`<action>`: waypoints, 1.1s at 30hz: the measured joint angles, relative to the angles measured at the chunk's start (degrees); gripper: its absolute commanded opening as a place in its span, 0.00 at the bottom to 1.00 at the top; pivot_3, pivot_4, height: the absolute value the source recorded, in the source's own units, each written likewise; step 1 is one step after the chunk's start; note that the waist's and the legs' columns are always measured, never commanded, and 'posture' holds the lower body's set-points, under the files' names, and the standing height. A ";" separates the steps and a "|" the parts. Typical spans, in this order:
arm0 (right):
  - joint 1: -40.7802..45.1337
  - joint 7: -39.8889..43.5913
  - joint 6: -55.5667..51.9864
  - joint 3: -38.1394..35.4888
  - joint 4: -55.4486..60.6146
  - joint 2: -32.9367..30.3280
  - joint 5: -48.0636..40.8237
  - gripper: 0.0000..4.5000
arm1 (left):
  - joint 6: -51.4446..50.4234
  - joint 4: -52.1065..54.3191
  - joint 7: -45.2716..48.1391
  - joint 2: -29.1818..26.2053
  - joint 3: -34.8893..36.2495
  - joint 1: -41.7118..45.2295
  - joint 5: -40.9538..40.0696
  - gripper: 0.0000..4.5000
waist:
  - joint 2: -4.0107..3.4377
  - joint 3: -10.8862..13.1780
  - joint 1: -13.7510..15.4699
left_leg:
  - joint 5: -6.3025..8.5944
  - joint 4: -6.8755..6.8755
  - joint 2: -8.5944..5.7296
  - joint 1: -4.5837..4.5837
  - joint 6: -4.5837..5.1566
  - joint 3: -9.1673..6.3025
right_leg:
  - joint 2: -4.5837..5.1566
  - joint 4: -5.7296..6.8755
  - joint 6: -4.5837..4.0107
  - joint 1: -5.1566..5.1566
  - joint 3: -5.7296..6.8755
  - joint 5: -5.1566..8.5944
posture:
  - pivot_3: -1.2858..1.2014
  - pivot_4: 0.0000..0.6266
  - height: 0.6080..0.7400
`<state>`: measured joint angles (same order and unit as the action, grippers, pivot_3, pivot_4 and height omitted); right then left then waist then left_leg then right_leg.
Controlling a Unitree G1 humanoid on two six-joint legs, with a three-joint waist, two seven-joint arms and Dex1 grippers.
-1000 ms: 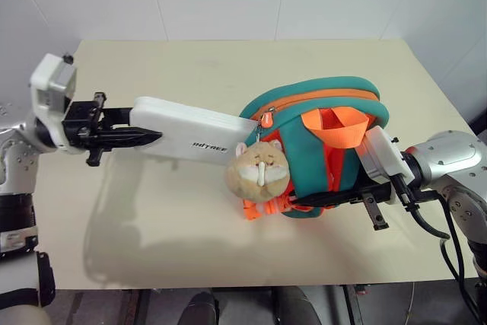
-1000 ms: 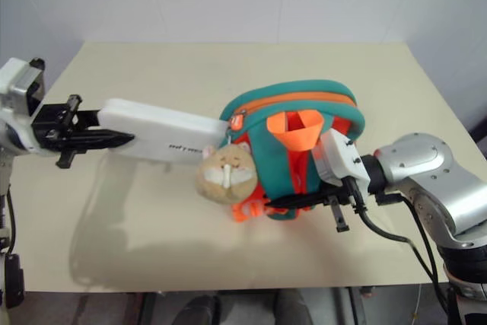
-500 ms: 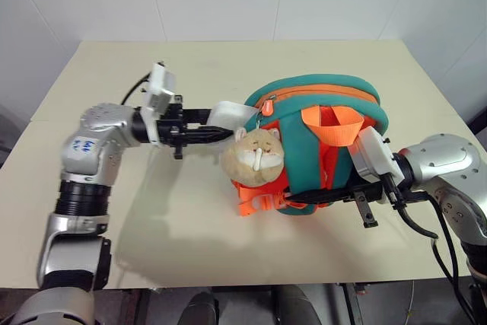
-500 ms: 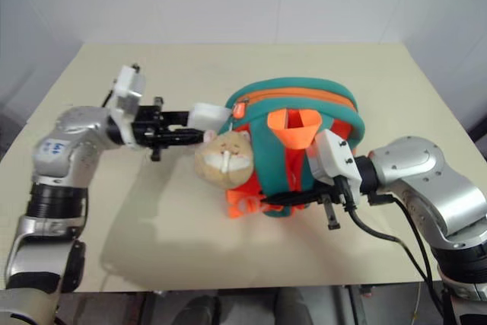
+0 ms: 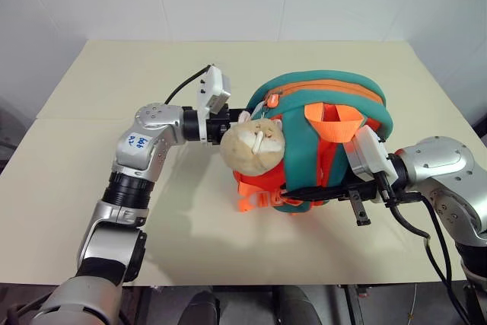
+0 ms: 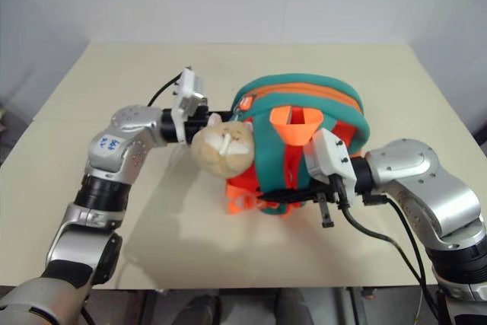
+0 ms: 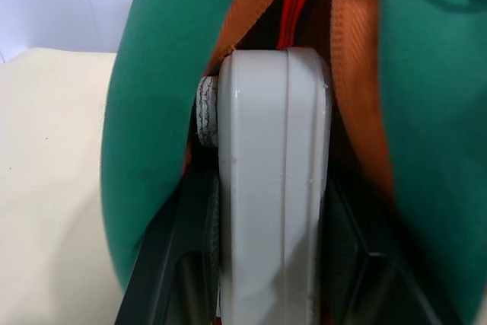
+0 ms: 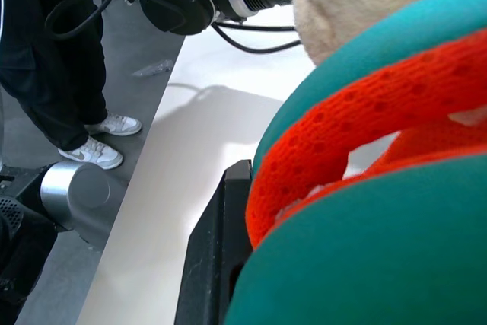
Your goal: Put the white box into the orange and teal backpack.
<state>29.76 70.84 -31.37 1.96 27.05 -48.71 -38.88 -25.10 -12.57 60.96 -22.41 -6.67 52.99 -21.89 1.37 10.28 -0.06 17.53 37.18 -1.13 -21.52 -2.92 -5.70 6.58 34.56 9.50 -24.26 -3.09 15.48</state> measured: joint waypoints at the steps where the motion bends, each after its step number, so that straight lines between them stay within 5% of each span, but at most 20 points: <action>1: 0.03 -0.17 0.00 0.00 0.00 0.05 0.08 0.12 | 0.04 -0.37 -0.16 0.32 -0.18 0.54 0.38 0.29 | 0.00 0.00 0.05 | -0.01 0.00 -0.01 0.00 -0.03 0.00 | 0.01 -0.01 0.00 0.00 0.00 0.00 | 0.52 0.24 1.00; 5: 0.15 -0.37 0.00 0.10 0.00 0.16 0.41 0.12 | 0.90 -0.62 0.64 0.18 -0.40 0.68 1.03 0.29 | 0.00 0.00 0.06 | -0.02 -0.01 -0.01 0.00 -0.04 0.00 | 0.01 -0.03 0.01 0.01 0.00 0.00 | 0.52 0.24 1.00; 16: 0.34 -1.02 0.00 0.66 0.01 1.49 0.79 0.12 | -0.33 -1.12 0.31 -0.29 -1.66 2.29 3.94 1.00 | 0.00 0.00 0.05 | -0.02 -0.01 -0.01 0.00 -0.04 0.00 | 0.00 -0.03 0.01 0.02 0.00 -0.01 | 0.52 0.24 1.00; 25: 0.59 -1.21 0.04 1.40 0.00 1.80 1.76 0.12 | -0.39 -0.63 0.89 -1.39 -1.80 2.79 4.24 1.00 | 0.00 0.01 -0.05 | -0.02 -0.02 -0.01 0.00 -0.04 0.00 | 0.00 -0.03 0.01 0.01 0.00 -0.01 | 0.52 0.24 1.00; 33: 0.66 -1.26 0.06 1.47 -0.06 1.84 1.95 0.12 | -1.03 2.53 7.61 -14.03 4.00 2.46 1.52 1.00 | -0.03 0.04 -0.28 | -0.05 -0.06 0.02 0.00 -0.09 0.00 | -0.01 -0.05 0.01 -0.01 0.00 0.00 | 0.52 0.24 1.00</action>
<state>30.42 69.58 -31.30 3.44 26.99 -46.87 -36.93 -26.12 -10.04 68.56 -36.44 -2.67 55.45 -20.37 1.34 10.33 -0.34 17.48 37.12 -1.11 -21.52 -3.01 -5.70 6.57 34.51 9.51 -24.27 -3.10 15.48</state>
